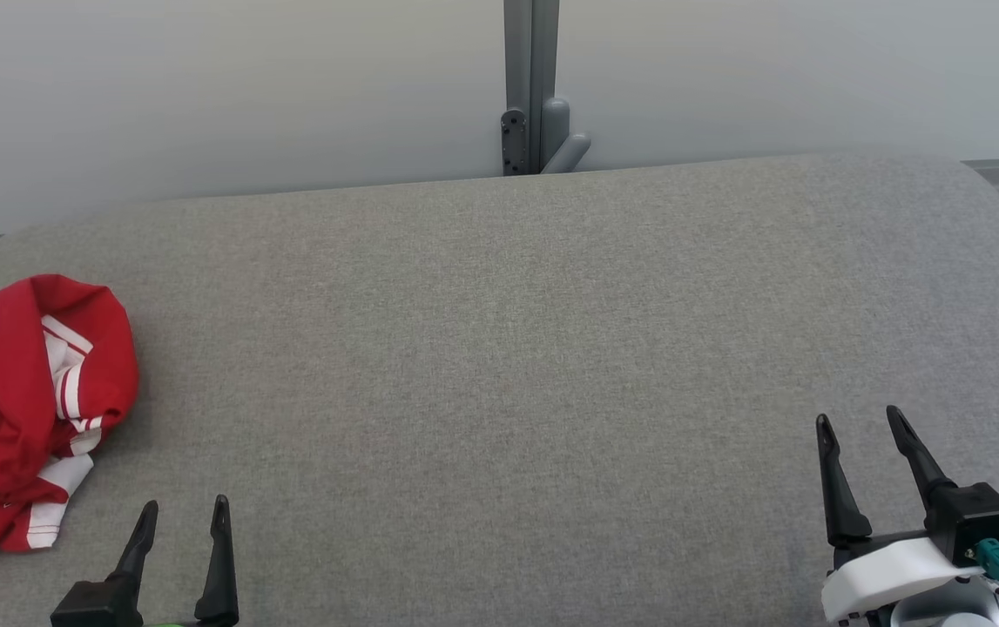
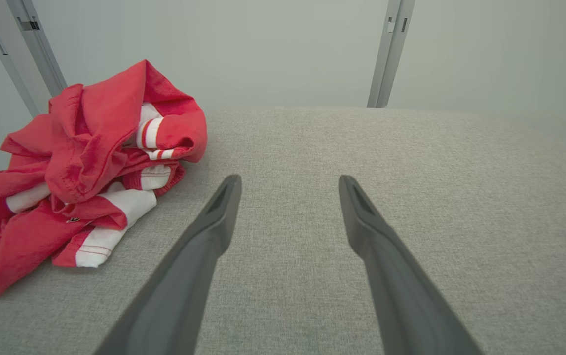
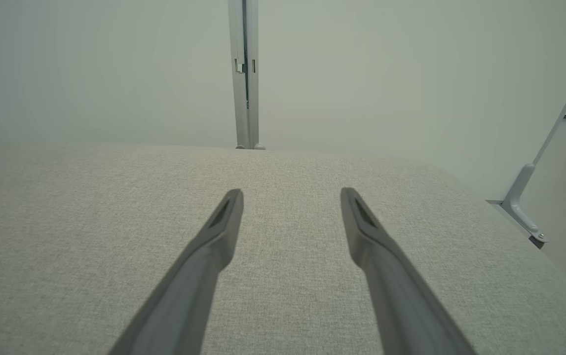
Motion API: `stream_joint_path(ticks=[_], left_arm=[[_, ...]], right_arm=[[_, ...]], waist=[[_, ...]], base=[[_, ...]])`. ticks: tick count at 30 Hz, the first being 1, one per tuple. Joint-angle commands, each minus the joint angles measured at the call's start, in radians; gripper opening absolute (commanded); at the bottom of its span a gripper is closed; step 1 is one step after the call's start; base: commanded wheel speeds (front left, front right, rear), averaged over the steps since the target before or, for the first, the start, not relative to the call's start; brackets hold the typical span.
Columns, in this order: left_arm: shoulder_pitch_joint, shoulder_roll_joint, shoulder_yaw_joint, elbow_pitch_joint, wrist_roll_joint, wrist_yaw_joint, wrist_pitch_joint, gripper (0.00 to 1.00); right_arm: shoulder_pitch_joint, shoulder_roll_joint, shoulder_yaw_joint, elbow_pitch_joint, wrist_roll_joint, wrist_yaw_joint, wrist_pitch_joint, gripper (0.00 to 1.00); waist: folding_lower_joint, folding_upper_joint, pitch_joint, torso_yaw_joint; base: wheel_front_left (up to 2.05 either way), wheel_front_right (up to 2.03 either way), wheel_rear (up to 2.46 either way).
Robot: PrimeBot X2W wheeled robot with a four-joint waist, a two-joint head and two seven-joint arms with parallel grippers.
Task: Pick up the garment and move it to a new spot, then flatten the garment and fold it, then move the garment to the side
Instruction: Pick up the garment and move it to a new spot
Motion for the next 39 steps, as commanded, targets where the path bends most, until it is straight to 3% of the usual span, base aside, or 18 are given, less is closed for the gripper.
stream_joint_path(ticks=[1, 15, 23, 39], left_arm=[[0.004, 0.010, 0.000, 0.000, -0.007, -0.002, -0.003, 1.00], [0.002, 0.013, 0.002, -0.002, -0.004, -0.002, -0.003, 1.00], [-0.013, 0.018, -0.010, 0.003, 0.005, -0.002, -0.003, 1.00], [0.017, 0.030, 0.005, 0.010, 0.004, 0.000, -0.003, 1.00]], right_arm=[[0.006, 0.000, 0.002, 0.002, 0.001, 0.000, -0.004, 1.00], [0.002, 0.003, 0.006, 0.006, -0.002, 0.000, -0.004, 1.00], [0.020, 0.007, -0.001, -0.006, -0.006, 0.000, -0.004, 1.00], [0.016, 0.014, 0.036, 0.005, 0.000, 0.000, -0.004, 1.00]], waist=[[0.0000, 0.0000, 0.000, 0.000], [0.0000, 0.0000, 0.001, -0.003], [0.0000, 0.0000, -0.001, 0.037], [0.0000, 0.0000, -0.036, 0.337]], base=[[0.00, 0.00, 0.00], [0.00, 0.00, 0.00], [0.00, 0.00, 0.00], [0.00, 0.00, 0.00]])
